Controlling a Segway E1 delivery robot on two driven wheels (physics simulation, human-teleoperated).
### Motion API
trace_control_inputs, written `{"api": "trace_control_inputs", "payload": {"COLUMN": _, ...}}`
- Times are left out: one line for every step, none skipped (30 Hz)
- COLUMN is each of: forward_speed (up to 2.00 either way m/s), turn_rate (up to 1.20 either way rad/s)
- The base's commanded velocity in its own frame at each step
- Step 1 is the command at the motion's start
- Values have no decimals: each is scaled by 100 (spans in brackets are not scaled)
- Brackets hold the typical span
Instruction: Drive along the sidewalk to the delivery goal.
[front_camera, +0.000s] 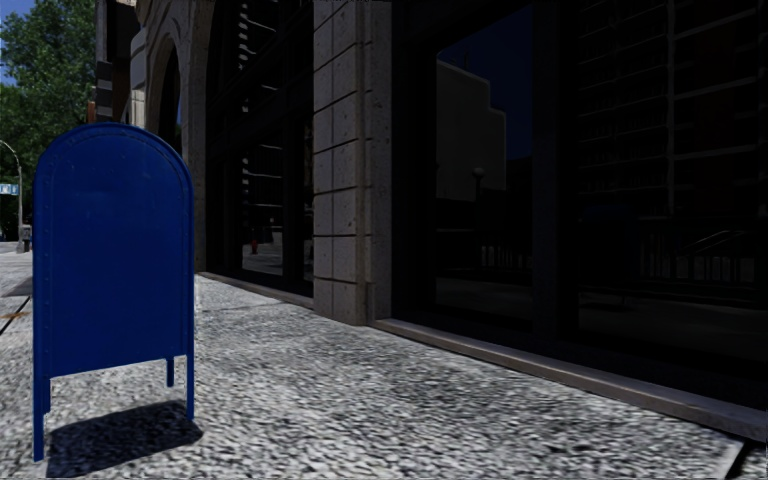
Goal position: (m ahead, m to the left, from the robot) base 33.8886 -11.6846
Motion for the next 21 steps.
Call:
{"api": "trace_control_inputs", "payload": {"forward_speed": 138, "turn_rate": 0}}
{"api": "trace_control_inputs", "payload": {"forward_speed": 137, "turn_rate": 0}}
{"api": "trace_control_inputs", "payload": {"forward_speed": 137, "turn_rate": 0}}
{"api": "trace_control_inputs", "payload": {"forward_speed": 137, "turn_rate": 0}}
{"api": "trace_control_inputs", "payload": {"forward_speed": 137, "turn_rate": 0}}
{"api": "trace_control_inputs", "payload": {"forward_speed": 137, "turn_rate": 0}}
{"api": "trace_control_inputs", "payload": {"forward_speed": 136, "turn_rate": 0}}
{"api": "trace_control_inputs", "payload": {"forward_speed": 136, "turn_rate": 0}}
{"api": "trace_control_inputs", "payload": {"forward_speed": 136, "turn_rate": 0}}
{"api": "trace_control_inputs", "payload": {"forward_speed": 136, "turn_rate": 0}}
{"api": "trace_control_inputs", "payload": {"forward_speed": 136, "turn_rate": 0}}
{"api": "trace_control_inputs", "payload": {"forward_speed": 136, "turn_rate": 15}}
{"api": "trace_control_inputs", "payload": {"forward_speed": 136, "turn_rate": 15}}
{"api": "trace_control_inputs", "payload": {"forward_speed": 136, "turn_rate": 44}}
{"api": "trace_control_inputs", "payload": {"forward_speed": 136, "turn_rate": 60}}
{"api": "trace_control_inputs", "payload": {"forward_speed": 136, "turn_rate": 60}}
{"api": "trace_control_inputs", "payload": {"forward_speed": 136, "turn_rate": 63}}
{"api": "trace_control_inputs", "payload": {"forward_speed": 136, "turn_rate": 64}}
{"api": "trace_control_inputs", "payload": {"forward_speed": 135, "turn_rate": 64}}
{"api": "trace_control_inputs", "payload": {"forward_speed": 135, "turn_rate": 64}}
{"api": "trace_control_inputs", "payload": {"forward_speed": 135, "turn_rate": 64}}
